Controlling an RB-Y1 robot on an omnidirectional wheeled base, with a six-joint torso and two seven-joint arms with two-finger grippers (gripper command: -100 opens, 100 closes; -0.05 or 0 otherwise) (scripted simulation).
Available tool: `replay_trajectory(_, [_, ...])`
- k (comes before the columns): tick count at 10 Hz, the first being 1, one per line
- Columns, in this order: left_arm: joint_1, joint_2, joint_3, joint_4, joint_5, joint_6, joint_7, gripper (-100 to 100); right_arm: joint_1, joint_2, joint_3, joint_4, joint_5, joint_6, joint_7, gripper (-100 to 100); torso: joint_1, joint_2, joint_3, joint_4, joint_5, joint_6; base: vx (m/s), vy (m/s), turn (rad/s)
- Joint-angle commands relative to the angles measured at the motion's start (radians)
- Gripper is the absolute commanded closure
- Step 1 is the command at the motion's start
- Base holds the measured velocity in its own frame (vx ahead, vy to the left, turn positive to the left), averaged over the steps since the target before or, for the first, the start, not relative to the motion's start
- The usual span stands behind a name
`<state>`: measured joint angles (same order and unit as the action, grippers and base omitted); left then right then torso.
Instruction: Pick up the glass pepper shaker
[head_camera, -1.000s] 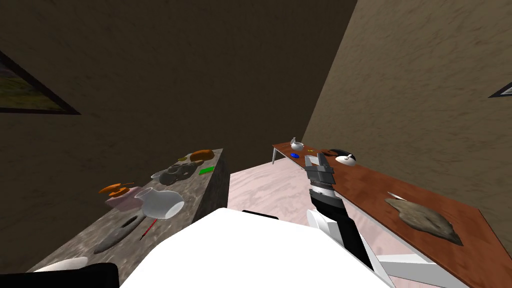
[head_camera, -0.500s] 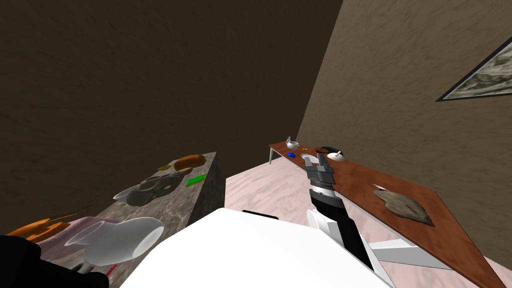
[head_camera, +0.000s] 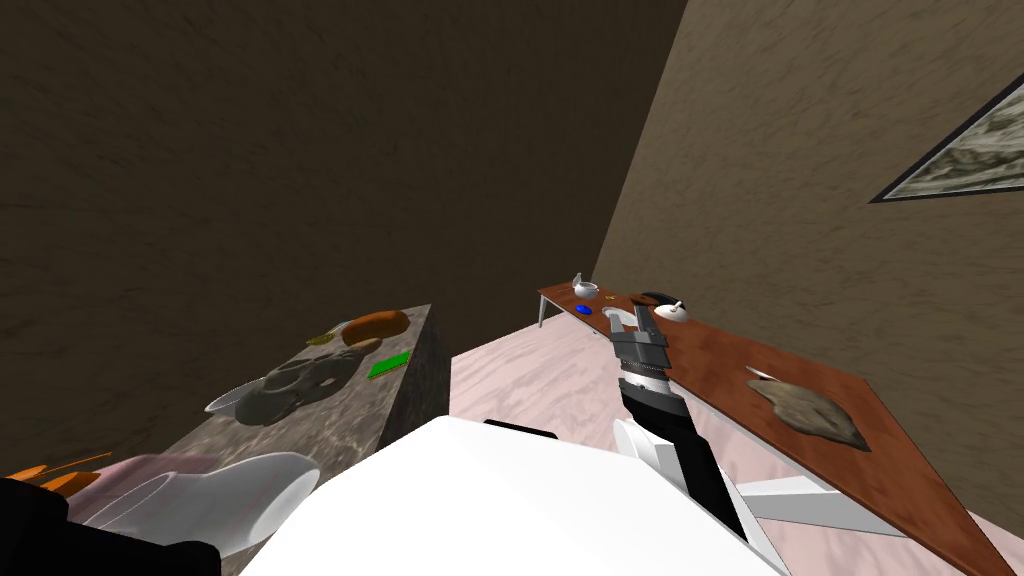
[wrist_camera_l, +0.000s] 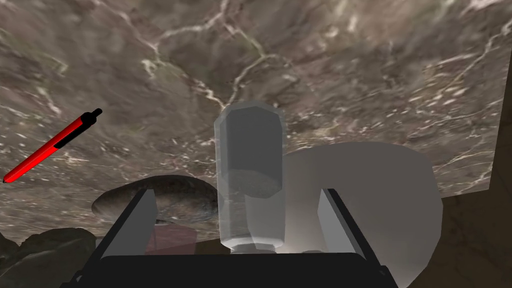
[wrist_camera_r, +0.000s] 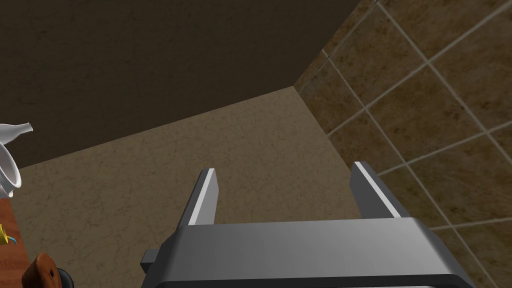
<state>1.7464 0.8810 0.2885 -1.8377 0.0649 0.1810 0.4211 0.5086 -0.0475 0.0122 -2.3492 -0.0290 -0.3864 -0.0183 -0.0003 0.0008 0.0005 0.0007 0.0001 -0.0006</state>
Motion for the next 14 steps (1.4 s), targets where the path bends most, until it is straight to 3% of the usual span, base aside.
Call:
replay_trajectory(1, [-0.032,-0.01,-0.02,0.03,-0.004,-0.004,-0.012,-100,0.0,0.0,0.0,0.0,0.0,0.0,0.0,0,0.0,0.0,0.0,0.0,0.0,0.0,0.008,0.001,0.025])
replay_trajectory(2, [-0.049,-0.015,-0.031,0.046,-0.005,-0.006,-0.019,-100,0.0,0.0,0.0,0.0,0.0,0.0,0.0,0,-0.002,0.001,0.0,0.0,0.0,0.0,0.0,0.0,0.0])
replay_trajectory(3, [-0.038,-0.011,-0.024,0.037,-0.004,-0.005,-0.014,-100,0.0,0.0,0.0,0.0,0.0,0.0,0.0,0,-0.002,0.001,0.001,0.0,-0.001,0.0,0.0,0.0,0.0])
replay_trajectory(4, [-0.04,-0.012,-0.025,0.039,-0.004,-0.006,-0.015,100,0.0,0.0,0.0,0.0,0.0,0.0,0.0,0,-0.002,0.001,0.001,0.0,0.0,0.0,0.0,0.0,0.0])
replay_trajectory(8, [-0.04,-0.012,-0.025,0.039,-0.004,-0.006,-0.015,100,0.0,0.0,0.0,0.0,0.0,0.0,0.0,0,-0.001,0.001,0.001,0.0,0.0,0.0,0.0,0.0,0.0])
replay_trajectory(9, [-0.04,-0.012,-0.025,0.039,-0.004,-0.006,-0.015,0,0.0,0.0,0.0,0.0,0.0,0.0,0.0,0,-0.001,0.001,0.001,0.0,0.0,0.0,0.0,0.0,0.0])
replay_trajectory(10, [-0.006,-0.001,-0.004,0.006,-0.001,-0.001,-0.003,100,0.0,0.0,0.0,0.0,0.0,0.0,0.0,0,-0.001,0.001,0.001,0.0,0.0,0.0,0.0,0.0,0.0])
replay_trajectory(12, [0.028,0.009,0.018,-0.025,0.003,0.003,0.01,100,0.0,0.0,0.0,0.0,0.0,0.0,0.0,0,-0.002,0.001,0.001,0.0,0.0,0.001,-0.01,-0.012,0.01])
replay_trajectory(13, [0.018,0.002,0.01,-0.016,-0.001,0.001,0.003,100,0.0,0.0,0.0,0.0,0.0,0.0,0.0,0,-0.003,0.002,0.001,0.0,-0.001,0.0,-0.007,-0.008,0.001])
replay_trajectory(14, [0.02,0.003,0.012,-0.018,-0.001,0.001,0.005,0,0.0,0.0,0.0,0.0,0.0,0.0,0.0,0,-0.002,0.002,0.001,0.001,0.0,0.0,0.0,0.0,0.0])
